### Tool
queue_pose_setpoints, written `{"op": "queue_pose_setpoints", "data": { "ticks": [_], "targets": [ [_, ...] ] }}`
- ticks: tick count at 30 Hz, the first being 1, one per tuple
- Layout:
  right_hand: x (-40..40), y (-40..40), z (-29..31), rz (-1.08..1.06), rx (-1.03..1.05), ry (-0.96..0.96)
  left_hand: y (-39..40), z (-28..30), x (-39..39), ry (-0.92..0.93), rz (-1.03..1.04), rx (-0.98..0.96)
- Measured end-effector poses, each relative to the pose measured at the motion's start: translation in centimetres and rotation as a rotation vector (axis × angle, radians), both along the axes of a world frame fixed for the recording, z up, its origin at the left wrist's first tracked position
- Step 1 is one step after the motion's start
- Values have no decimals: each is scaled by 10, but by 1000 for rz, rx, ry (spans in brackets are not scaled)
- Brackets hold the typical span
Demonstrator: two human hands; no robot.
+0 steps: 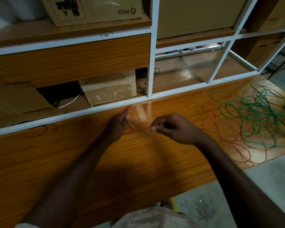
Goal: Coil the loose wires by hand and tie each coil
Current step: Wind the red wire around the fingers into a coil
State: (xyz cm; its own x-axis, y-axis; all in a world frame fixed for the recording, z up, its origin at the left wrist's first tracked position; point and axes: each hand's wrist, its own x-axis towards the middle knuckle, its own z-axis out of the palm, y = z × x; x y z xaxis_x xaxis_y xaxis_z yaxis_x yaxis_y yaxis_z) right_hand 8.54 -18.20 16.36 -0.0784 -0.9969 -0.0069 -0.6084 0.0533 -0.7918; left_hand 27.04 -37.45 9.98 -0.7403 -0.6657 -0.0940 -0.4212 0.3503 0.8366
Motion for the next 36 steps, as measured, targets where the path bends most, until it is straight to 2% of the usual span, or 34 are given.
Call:
{"op": "queue_pose_setpoints", "data": {
  "ticks": [4,8,12,18,23,27,31,33,36],
  "targets": [
    [-27,-18,11,-138,-125,126,12,-12,12,76,-202,384],
    [-40,-37,3,-235,-226,33,37,9,18,192,-324,694],
    [-46,-50,-9,-255,-250,-11,40,23,23,227,-317,881],
    [-42,-51,-32,-243,-247,-154,45,36,21,501,-292,1066],
    [-31,-44,-47,-249,-172,-269,44,45,10,717,-160,1041],
    [-19,-34,-65,-231,-107,-350,34,47,-3,782,-29,1011],
    [6,-29,-83,-162,30,-323,21,48,-18,856,106,959],
    [18,-24,-84,-119,89,-369,11,51,-26,894,173,905],
    [30,-15,-72,-38,145,-415,-8,50,-32,839,267,734]
  ]
}}
